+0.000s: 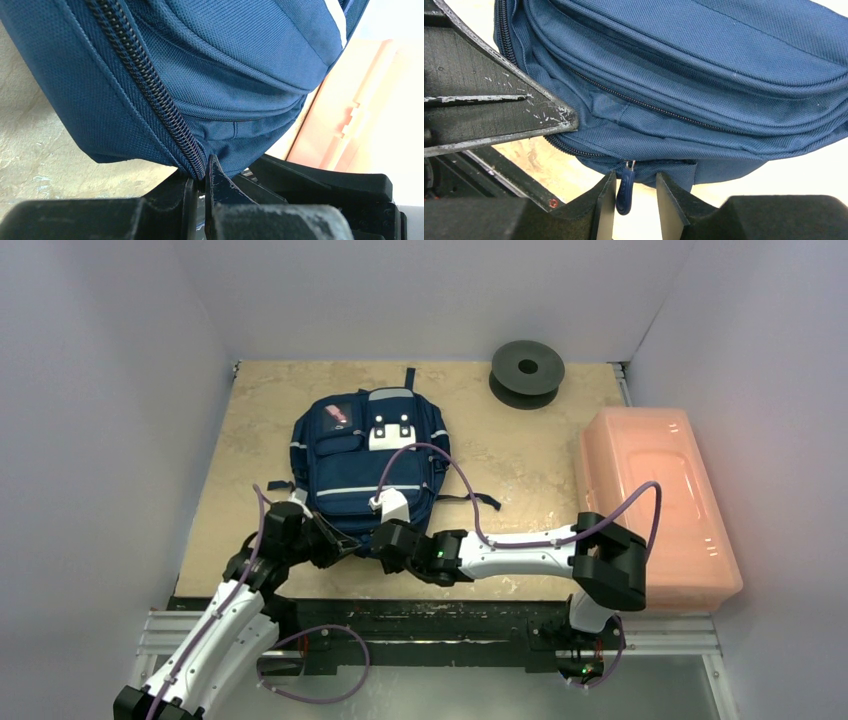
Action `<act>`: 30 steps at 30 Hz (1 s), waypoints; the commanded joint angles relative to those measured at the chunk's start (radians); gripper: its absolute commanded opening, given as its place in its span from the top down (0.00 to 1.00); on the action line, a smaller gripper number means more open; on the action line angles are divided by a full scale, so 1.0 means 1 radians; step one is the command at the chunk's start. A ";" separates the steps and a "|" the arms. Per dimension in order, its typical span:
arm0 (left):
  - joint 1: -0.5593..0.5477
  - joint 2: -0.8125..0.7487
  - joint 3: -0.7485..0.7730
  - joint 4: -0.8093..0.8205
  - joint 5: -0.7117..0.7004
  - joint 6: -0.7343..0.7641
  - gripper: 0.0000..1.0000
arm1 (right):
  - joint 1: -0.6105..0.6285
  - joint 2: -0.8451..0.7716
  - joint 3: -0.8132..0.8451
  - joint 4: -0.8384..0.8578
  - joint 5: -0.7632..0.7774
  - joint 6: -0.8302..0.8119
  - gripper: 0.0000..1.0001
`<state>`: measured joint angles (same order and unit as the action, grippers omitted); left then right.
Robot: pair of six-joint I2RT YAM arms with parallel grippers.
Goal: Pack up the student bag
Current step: Zip the student bag at the center of the board.
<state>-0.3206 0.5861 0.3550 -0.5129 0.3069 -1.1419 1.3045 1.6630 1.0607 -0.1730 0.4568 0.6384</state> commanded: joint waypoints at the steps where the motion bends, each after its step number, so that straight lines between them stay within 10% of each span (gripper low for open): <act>1: 0.000 -0.024 0.013 0.073 0.103 -0.014 1.00 | 0.004 0.028 0.060 0.002 0.101 -0.043 0.69; 4: 0.000 -0.034 0.041 0.011 0.077 0.013 1.00 | 0.004 0.006 0.054 -0.038 0.145 -0.051 0.99; 12: 0.007 -0.029 0.242 -0.258 -0.136 0.191 1.00 | -0.008 -0.148 -0.138 -0.056 0.136 -0.092 1.00; 20: 0.012 -0.005 0.497 -0.521 -0.382 0.371 1.00 | -0.268 -0.340 -0.321 0.093 -0.122 -0.374 1.00; 30: 0.012 0.018 0.736 -0.603 -0.382 0.455 1.00 | -0.520 -0.116 -0.211 0.186 -0.130 -0.352 1.00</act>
<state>-0.3206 0.6186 0.9524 -1.1378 -0.0158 -0.7784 0.8978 1.4445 0.7784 -0.0132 0.2550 0.3199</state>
